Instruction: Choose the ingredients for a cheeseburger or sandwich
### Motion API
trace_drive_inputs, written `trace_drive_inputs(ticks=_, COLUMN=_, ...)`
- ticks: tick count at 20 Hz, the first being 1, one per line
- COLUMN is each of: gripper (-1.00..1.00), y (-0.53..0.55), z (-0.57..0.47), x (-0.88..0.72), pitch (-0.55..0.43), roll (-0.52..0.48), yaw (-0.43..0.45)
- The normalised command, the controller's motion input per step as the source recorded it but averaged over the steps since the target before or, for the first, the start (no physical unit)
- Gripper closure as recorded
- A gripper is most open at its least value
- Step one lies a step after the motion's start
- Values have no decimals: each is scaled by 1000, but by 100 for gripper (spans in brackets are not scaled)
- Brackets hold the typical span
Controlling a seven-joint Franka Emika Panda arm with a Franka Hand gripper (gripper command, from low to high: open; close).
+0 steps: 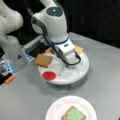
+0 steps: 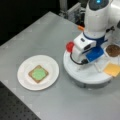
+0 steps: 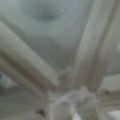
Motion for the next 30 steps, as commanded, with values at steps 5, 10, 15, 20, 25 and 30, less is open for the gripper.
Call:
trace_drive_inputs(ticks=5, gripper=-100, y=-89, z=90, x=138, pitch=89, roll=63, yaw=166)
trace_drive_inputs(ticks=10, gripper=-100, y=-81, z=88, x=140, pitch=86, roll=68, yaw=112)
trace_drive_inputs(ticks=15, gripper=-100, y=-68, z=66, x=130, pitch=89, roll=76, yaw=18)
trace_drive_inputs(ticks=20, gripper=-100, y=-45, z=62, x=98, pitch=86, roll=80, yaw=-56)
trace_drive_inputs(ticks=25, gripper=-100, y=-34, z=76, x=79, pitch=113, roll=93, yaw=-145)
trace_drive_inputs(ticks=30, gripper=-100, y=-5, z=95, x=66, pitch=109, roll=89, yaw=-142)
